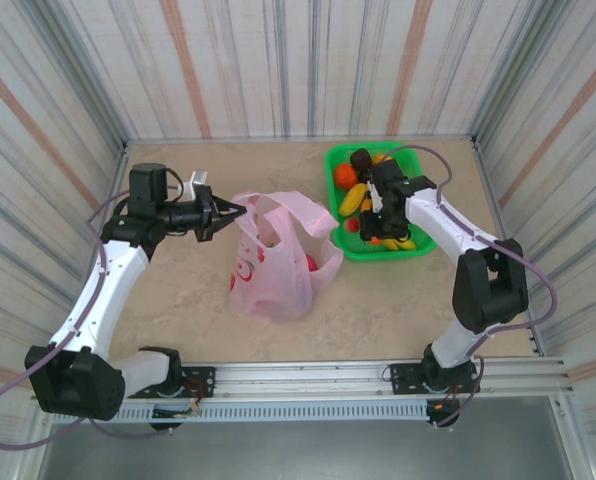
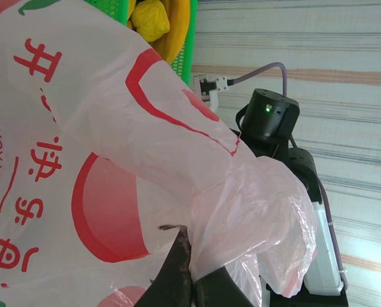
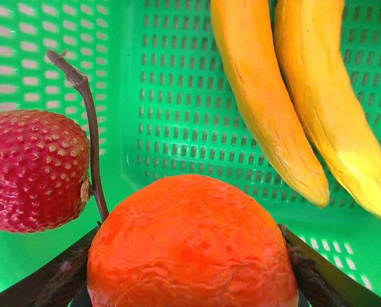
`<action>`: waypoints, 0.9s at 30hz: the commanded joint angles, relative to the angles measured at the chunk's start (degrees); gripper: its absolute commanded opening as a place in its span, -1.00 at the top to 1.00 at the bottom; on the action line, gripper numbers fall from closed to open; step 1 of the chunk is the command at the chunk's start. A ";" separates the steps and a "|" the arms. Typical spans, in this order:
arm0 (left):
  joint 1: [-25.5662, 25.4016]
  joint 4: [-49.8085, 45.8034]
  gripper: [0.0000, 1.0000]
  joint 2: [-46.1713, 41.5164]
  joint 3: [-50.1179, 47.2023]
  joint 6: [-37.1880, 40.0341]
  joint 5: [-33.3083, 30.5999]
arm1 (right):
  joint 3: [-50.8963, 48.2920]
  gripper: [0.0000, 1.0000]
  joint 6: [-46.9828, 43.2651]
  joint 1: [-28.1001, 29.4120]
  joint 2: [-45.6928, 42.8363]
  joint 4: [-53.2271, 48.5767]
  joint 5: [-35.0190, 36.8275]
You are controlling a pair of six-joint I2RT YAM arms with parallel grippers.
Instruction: Place the fake fruits into the plastic bag and tie a complex knot
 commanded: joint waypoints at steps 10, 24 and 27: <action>0.47 0.54 1.00 -0.22 0.96 1.38 0.92 | -2.15 -0.10 0.93 0.50 -13.99 -2.92 -3.29; 0.45 0.97 1.00 0.08 0.98 1.29 1.04 | -6.74 -0.10 1.37 -1.63 -24.67 -3.72 -5.22; 0.46 0.93 1.00 -0.06 0.83 1.33 0.94 | -7.18 -0.10 1.37 -2.54 -23.58 -3.85 -4.51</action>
